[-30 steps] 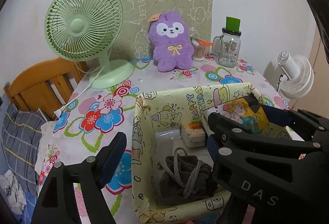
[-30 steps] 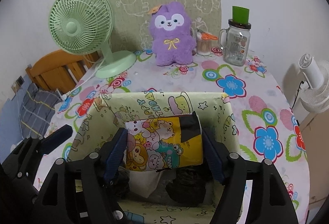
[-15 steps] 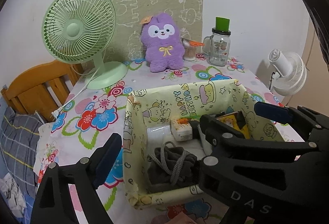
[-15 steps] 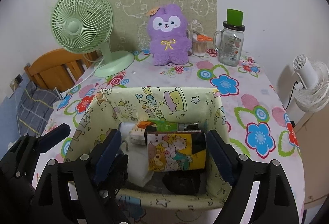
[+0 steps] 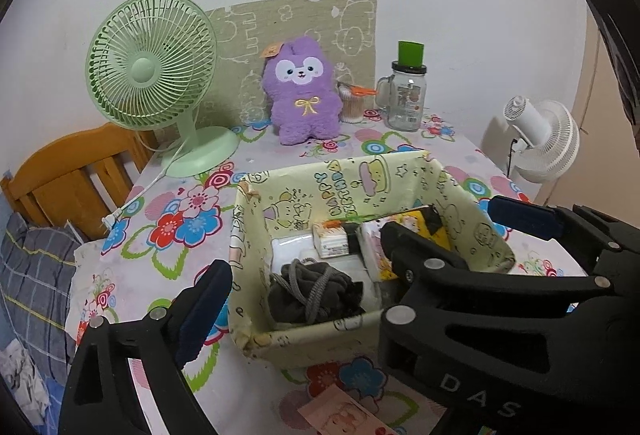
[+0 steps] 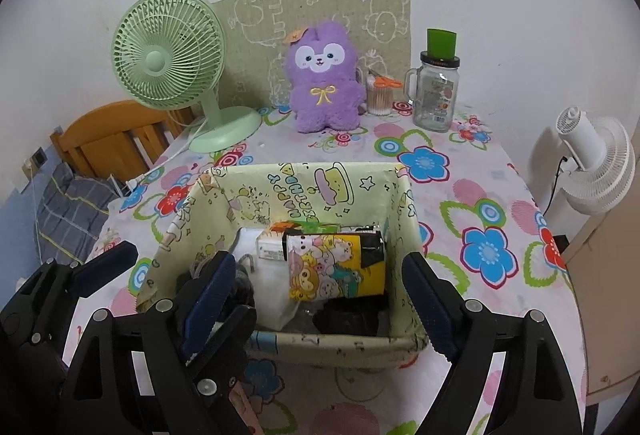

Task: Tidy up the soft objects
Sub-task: 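Raise both open grippers out of the fabric box and pull back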

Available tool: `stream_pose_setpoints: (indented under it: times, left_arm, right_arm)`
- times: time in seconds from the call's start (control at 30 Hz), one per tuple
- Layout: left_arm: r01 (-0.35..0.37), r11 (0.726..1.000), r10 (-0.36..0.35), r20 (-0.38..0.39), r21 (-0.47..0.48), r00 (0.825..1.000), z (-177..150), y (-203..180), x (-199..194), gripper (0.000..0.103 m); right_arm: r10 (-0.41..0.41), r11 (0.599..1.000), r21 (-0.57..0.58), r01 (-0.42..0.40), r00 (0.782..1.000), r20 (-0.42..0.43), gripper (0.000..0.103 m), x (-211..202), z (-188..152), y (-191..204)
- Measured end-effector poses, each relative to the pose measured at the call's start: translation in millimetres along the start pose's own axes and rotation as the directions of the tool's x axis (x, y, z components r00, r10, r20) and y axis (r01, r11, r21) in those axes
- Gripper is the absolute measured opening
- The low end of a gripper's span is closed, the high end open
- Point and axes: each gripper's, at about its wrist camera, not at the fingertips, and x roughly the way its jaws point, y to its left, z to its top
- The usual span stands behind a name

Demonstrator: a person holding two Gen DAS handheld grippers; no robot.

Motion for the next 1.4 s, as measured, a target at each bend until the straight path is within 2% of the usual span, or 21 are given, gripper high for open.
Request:
stream_pose_setpoints:
  times: [0.8,1.4]
  left_arm:
    - [0.016,1.000,-0.017,0.048,0.014,0.999,-18,-14,-38,0.097]
    - [0.027,0.999,-0.028,0.056,0.025,0.998,-44,-24,-53,0.096]
  right_arm:
    - [-0.017,1.000,0.008,0.016,0.999,0.051,0.088,-43,-26,0]
    - [-0.015,1.000,0.009,0.014,0.997,0.071,0.087,-59,-57,1]
